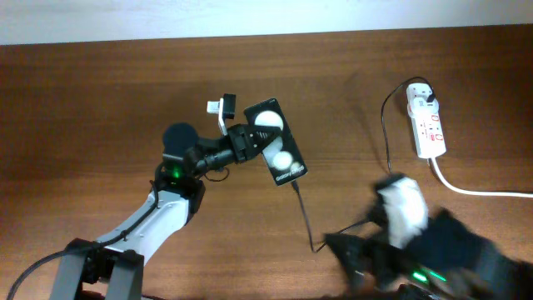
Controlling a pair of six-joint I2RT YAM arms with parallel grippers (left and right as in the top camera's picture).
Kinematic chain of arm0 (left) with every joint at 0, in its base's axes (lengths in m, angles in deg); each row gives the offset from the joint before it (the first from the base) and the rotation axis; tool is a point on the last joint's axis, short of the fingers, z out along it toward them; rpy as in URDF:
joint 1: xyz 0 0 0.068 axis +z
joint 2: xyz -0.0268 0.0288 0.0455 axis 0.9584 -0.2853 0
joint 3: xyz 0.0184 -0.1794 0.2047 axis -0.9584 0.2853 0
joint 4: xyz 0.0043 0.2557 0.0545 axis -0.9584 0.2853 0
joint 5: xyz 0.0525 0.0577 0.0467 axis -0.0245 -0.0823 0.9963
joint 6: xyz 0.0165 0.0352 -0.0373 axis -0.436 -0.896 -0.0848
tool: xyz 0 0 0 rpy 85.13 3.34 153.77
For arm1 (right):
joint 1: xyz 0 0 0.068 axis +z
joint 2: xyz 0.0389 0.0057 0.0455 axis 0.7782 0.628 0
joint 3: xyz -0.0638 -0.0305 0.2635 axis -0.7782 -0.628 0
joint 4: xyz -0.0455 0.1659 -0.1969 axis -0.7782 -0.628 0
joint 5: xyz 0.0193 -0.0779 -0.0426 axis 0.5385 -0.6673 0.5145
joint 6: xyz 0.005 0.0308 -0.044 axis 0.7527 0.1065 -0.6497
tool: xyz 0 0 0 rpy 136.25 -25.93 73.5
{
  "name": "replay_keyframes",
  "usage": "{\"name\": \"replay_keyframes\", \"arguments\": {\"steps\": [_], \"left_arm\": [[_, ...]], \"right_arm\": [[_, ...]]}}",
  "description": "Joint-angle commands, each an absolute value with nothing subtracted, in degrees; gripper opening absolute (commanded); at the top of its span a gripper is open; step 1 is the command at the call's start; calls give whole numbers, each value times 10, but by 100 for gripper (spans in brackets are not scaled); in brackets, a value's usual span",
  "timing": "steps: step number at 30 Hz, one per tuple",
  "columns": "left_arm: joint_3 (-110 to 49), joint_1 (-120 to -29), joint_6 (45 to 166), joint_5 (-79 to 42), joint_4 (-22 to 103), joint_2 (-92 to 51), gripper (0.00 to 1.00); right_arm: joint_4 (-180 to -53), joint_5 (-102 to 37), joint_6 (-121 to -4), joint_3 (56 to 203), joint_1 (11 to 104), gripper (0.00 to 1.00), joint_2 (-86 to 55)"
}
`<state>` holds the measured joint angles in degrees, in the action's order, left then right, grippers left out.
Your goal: Plug charger to phone and switch on socket
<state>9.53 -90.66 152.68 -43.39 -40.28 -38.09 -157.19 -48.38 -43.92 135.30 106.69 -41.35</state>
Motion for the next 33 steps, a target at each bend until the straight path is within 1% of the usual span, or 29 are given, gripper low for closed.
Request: {"name": "replay_keyframes", "arguments": {"steps": [1, 2, 3, 4, 6, 7, 8, 9, 12, 14, 17, 18, 19, 20, 22, 23, 25, 26, 27, 30, 31, 33], "left_arm": [[27, -933, 1515, -344, -377, -377, 0], [-23, -934, 1476, -331, -292, -377, 0], [-87, -934, 1411, -308, -159, -377, 0], [-143, -934, 1358, -290, -56, -383, 0], [-240, -934, 1286, -277, 88, -412, 0], [-313, -934, 1236, -277, 185, -455, 0], [-351, -934, 1210, -277, 233, -483, 0], [-412, -934, 1169, -278, 313, -538, 0], [-492, -934, 1102, -290, 445, -661, 0], [-492, -934, 1080, -292, 488, -730, 0], [-491, -934, 1080, -291, 502, -782, 1], [-490, -934, 1080, -266, 505, -788, 9], [-490, -934, 1080, -244, 509, -788, 11], [-490, -934, 1080, -232, 511, -788, 18], [-490, -934, 1080, -223, 513, -788, 21], [-490, -934, 1080, -220, 513, -788, 29], [-490, -934, 1080, -208, 516, -788, 31], [-490, -935, 1080, -208, 516, -788, 31], [-490, -936, 1080, -208, 516, -788, 33], [-490, -936, 1080, -208, 516, -788, 46], [-490, -936, 1080, -208, 516, -788, 46], [-490, -936, 1080, -208, 516, -788, 52]], "right_arm": [[-1601, -542, -442, 1362, 1065, 99, -488], [-1611, -550, -442, 1362, 1065, 99, -508], [-1618, -550, -442, 1362, 1065, 99, -517], [-1625, -550, -442, 1362, 1065, 99, -518], [-1634, -550, -442, 1360, 1065, 99, -518], [-1634, -550, -442, 1360, 1065, 99, -518], [-1634, -550, -442, 1360, 1065, 99, -518], [-1634, -550, -432, 1360, 1065, 99, -518], [-1636, -549, -427, 1360, 1065, 99, -518], [-1636, -550, -427, 1358, 1065, 99, -518], [-1636, -549, -424, 1338, 1065, 99, -518], [-1636, -549, -403, 1319, 1065, 99, -518], [-1636, -549, -396, 1310, 1065, 99, -518], [-1635, -549, -397, 1298, 1065, 99, -518], [-1635, -550, -397, 1285, 1065, 99, -518], [-1635, -549, -397, 1284, 1065, 99, -517], [-1635, -549, -397, 1284, 1065, 99, -517], [-1635, -549, -397, 1284, 1065, 99, -517], [-1635, -550, -397, 1284, 1065, 99, -517], [-1636, -549, -397, 1284, 1065, 99, -517], [-1636, -550, -397, 1284, 1065, 99, -518], [-1636, -550, -397, 1284, 1065, 99, -517]]}}
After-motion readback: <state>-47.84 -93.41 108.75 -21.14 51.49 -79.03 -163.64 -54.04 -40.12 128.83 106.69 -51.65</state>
